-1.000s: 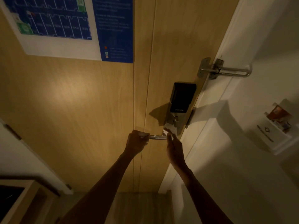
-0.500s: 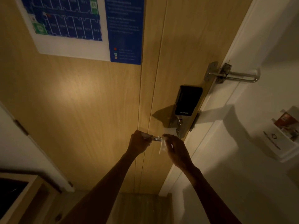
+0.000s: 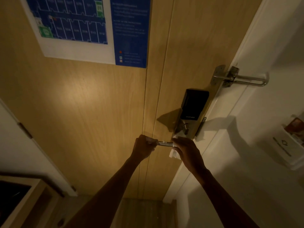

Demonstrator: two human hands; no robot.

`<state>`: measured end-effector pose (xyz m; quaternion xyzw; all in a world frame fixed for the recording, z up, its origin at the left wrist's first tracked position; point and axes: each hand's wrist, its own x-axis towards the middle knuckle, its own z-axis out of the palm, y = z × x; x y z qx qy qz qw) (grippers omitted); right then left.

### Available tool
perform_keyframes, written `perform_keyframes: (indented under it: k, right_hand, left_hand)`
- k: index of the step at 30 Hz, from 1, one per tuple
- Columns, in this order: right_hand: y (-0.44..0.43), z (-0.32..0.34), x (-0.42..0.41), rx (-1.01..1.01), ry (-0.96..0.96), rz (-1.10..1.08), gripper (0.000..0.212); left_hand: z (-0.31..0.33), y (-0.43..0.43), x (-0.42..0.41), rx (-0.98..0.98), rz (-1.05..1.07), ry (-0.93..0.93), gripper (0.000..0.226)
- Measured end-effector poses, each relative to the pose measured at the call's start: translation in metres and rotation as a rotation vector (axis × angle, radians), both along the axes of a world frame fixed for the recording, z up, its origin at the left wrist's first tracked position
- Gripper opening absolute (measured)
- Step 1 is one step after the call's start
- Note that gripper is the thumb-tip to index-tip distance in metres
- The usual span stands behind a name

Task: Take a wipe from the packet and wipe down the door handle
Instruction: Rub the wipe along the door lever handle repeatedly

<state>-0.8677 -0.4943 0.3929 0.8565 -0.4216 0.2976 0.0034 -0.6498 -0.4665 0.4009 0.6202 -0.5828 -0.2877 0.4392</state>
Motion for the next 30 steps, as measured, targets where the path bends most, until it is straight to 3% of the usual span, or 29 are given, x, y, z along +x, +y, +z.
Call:
perform_keyframes:
  k: [8, 12, 16, 25, 30]
  right_hand:
    - [0.005, -0.007, -0.004, -0.02, 0.101, -0.1, 0.058]
    - [0.021, 0.001, -0.013, 0.057, -0.187, -0.213, 0.034]
    - [0.03, 0.018, -0.017, 0.061, -0.486, -0.355, 0.025]
    - [0.039, 0.034, -0.031, 0.047, -0.546, -0.66, 0.025]
    - [0.032, 0.022, -0.003, 0.072, -0.705, -0.483, 0.021]
  left_hand:
    - [-0.002, -0.001, 0.0, 0.036, -0.002, 0.042, 0.01]
    - [-0.001, -0.002, 0.0, 0.034, 0.002, 0.026, 0.014]
    - [-0.001, -0.003, 0.002, 0.029, -0.01, 0.013, 0.017]
    - [-0.001, -0.003, 0.003, 0.026, -0.007, 0.0, 0.017]
    - [-0.002, -0.002, 0.001, 0.04, 0.001, 0.022, 0.016]
